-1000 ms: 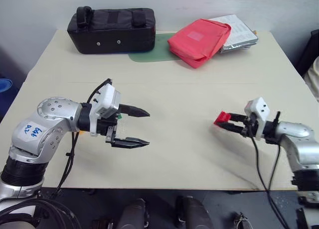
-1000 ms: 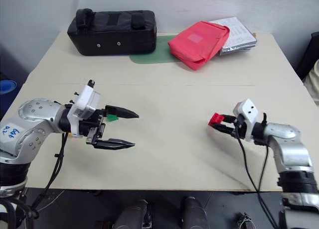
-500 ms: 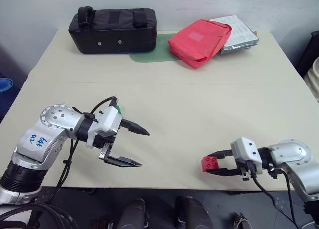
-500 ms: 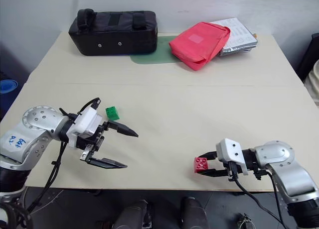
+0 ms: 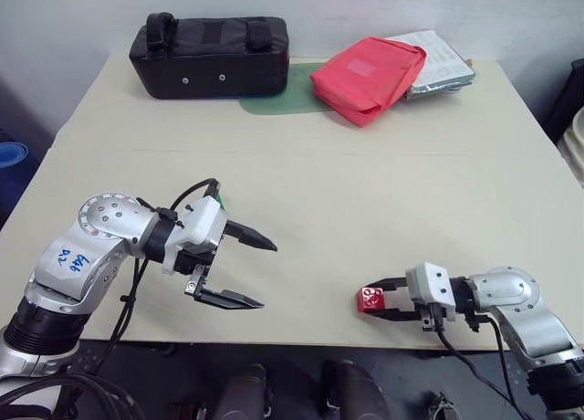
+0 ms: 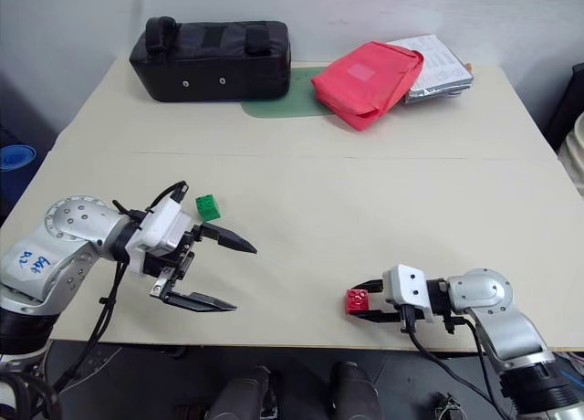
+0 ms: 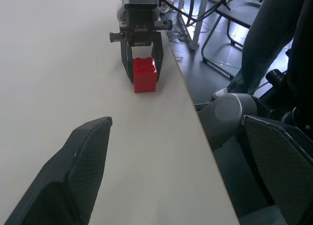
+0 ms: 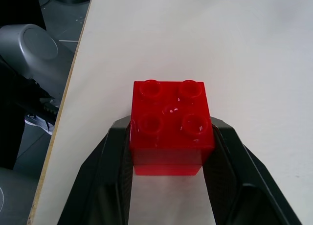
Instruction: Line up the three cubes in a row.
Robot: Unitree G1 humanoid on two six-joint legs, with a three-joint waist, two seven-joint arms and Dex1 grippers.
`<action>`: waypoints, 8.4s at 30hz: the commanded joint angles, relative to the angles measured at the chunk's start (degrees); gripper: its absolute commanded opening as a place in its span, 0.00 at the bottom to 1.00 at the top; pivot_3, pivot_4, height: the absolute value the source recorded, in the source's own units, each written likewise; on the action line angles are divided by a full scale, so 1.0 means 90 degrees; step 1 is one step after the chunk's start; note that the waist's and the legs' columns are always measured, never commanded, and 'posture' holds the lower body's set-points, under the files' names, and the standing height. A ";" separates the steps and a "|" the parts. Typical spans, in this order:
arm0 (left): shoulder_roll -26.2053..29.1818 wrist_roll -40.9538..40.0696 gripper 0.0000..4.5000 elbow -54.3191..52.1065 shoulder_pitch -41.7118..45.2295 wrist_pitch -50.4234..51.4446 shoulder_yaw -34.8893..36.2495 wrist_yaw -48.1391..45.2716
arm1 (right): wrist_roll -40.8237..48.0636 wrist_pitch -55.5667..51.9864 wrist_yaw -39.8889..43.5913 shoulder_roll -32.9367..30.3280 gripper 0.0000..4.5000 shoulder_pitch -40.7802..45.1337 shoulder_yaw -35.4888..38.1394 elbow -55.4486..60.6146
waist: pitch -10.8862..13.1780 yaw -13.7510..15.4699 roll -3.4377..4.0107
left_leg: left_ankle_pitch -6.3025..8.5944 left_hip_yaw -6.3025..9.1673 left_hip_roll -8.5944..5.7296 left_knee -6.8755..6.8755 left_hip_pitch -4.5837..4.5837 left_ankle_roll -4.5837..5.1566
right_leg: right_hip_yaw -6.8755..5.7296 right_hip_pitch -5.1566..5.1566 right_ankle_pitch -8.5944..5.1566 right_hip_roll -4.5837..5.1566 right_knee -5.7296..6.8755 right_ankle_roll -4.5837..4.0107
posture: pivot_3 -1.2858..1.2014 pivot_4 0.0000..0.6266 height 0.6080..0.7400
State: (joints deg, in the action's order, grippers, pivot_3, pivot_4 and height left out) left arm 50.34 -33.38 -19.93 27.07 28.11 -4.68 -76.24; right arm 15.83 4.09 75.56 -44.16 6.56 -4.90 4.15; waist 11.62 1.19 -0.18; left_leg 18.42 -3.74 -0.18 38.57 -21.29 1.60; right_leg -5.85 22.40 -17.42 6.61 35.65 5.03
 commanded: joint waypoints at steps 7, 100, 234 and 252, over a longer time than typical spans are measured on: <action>0.0017 0.0051 1.00 -0.0123 -0.0047 -0.0098 0.0114 0.0075 | 0.0075 0.0031 0.0146 -0.0203 0.86 0.0061 0.0125 -0.0138 | 0.0000 0.0004 0.0000 | 0.0001 0.0001 0.0000 0.0006 -0.0002 0.0002 | -0.0001 0.0000 0.0000 0.0001 0.0002 0.0000 | 0.52 0.24 1.00; -0.1008 0.2876 0.33 -0.0115 0.0494 0.1176 -0.1325 0.0348 | 0.2507 -0.3378 0.0443 -0.2176 1.00 -0.0847 0.2568 0.2821 | 0.0012 0.0035 -0.0037 | 0.0039 -0.0004 0.0001 0.0074 -0.0061 0.0065 | -0.0016 0.0008 0.0037 0.0011 -0.0005 0.0030 | 0.52 0.24 1.00; 0.0716 0.2212 0.34 0.2927 0.0042 -0.2133 0.0256 -0.1206 | 0.2128 -0.3203 0.0248 -0.1657 1.00 0.0065 0.2125 0.2019 | 0.0003 -0.0106 -0.0028 | 0.0068 -0.0057 0.0003 0.0061 -0.0035 0.0056 | -0.0070 0.0024 0.0021 0.0056 0.0023 0.0002 | 0.52 0.24 1.00; 0.0549 0.2431 0.34 0.2962 0.0301 -0.3003 -0.0702 -0.1416 | 0.2145 -0.3111 -0.0255 -0.1587 1.00 -0.0940 0.2572 0.2638 | 0.0003 -0.0021 -0.0028 | 0.0066 -0.0059 0.0004 0.0060 -0.0024 0.0060 | -0.0066 0.0017 0.0022 0.0051 0.0021 0.0003 | 0.52 0.24 1.00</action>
State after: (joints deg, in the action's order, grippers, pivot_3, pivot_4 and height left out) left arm 54.24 -11.33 7.42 29.99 1.75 -11.41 -86.02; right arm 34.71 -24.82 73.60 -58.55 -1.65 16.51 26.51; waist 11.65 1.00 -0.43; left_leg 19.02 -4.27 -0.14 39.11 -21.51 2.14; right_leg -6.44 22.56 -17.22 7.06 35.84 5.06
